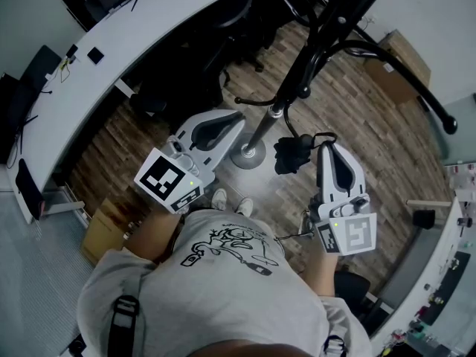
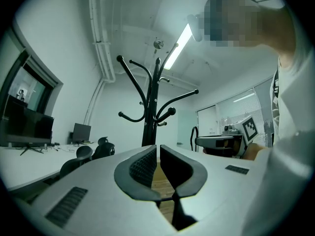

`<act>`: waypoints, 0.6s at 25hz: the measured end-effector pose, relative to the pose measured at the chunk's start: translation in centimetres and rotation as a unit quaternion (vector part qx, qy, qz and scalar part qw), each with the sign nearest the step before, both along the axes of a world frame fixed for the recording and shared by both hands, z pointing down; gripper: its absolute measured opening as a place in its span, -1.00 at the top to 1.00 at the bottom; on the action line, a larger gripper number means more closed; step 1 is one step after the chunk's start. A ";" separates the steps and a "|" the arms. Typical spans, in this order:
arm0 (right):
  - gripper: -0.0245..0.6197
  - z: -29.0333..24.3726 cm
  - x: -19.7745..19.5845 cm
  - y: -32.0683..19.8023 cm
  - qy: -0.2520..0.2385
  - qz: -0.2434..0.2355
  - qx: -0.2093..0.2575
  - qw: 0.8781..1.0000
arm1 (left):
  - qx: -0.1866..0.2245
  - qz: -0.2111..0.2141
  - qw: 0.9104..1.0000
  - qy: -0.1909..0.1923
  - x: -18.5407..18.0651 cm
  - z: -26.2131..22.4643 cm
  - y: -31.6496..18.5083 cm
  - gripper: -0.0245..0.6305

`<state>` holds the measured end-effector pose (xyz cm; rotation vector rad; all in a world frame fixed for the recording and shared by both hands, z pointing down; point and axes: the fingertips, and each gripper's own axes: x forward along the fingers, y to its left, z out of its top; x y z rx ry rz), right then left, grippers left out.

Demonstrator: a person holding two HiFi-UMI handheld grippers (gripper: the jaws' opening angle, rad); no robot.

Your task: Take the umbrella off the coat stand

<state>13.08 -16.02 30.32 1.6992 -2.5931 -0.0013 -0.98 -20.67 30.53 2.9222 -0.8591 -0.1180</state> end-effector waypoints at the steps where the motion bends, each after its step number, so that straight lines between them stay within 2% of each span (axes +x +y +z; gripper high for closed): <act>1: 0.88 0.0 0.1 0.0 0.000 0.001 0.000 1.000 | -0.001 0.001 1.000 0.000 0.1 0.0 0.0 0.84; 15: 0.88 -0.4 0.4 -0.2 -0.001 0.003 0.005 1.000 | -0.003 0.006 1.000 0.001 0.5 0.0 -0.1 0.84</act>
